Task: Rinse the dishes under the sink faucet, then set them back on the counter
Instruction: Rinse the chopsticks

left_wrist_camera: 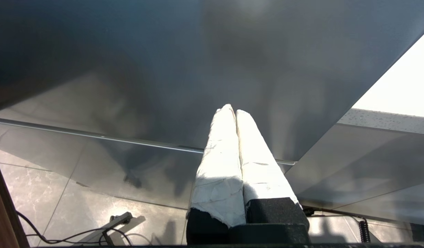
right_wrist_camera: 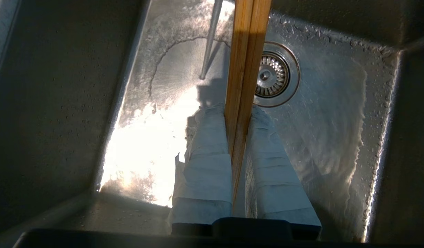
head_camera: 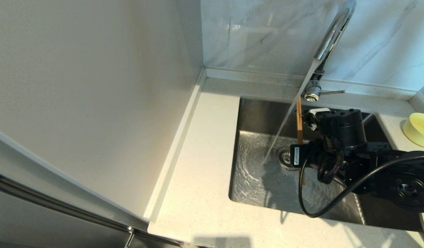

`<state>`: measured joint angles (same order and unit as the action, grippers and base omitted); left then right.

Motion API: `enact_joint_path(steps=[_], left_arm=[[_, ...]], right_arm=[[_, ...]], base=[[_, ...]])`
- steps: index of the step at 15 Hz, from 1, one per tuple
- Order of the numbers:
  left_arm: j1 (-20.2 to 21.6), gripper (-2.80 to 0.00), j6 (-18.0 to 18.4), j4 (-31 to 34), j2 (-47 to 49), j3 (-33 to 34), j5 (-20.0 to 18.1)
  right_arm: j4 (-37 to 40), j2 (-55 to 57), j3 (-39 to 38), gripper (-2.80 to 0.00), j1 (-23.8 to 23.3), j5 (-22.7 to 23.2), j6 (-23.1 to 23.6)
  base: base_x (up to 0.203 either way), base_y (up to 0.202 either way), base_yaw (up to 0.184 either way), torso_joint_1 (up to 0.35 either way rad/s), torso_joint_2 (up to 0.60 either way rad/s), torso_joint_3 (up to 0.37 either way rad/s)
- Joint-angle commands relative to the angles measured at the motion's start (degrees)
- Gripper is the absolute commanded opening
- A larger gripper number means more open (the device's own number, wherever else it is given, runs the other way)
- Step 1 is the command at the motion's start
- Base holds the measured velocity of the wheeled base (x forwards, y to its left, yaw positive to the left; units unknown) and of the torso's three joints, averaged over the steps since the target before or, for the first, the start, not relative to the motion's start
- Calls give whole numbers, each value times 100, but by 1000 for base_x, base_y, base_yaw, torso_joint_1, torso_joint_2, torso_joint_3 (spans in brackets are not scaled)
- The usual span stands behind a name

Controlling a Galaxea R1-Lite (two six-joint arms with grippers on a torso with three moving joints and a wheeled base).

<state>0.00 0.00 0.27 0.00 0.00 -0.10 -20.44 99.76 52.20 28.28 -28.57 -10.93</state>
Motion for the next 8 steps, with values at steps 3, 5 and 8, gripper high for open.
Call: enact_joint_path(steps=[3, 5, 8], left_arm=[[0, -280, 0, 0, 0, 0, 1], [0, -280, 0, 0, 0, 0, 1], [0, -280, 0, 0, 0, 0, 1]], right_arm=[[-12, 103, 113, -280, 10, -18, -5], [-12, 131, 168, -280, 11, -47, -14], [-12, 122, 134, -280, 2, -84, -28]], base=[[0, 0, 0, 0, 0, 0], [0, 0, 0, 0, 0, 0], [0, 0, 0, 0, 0, 0]])
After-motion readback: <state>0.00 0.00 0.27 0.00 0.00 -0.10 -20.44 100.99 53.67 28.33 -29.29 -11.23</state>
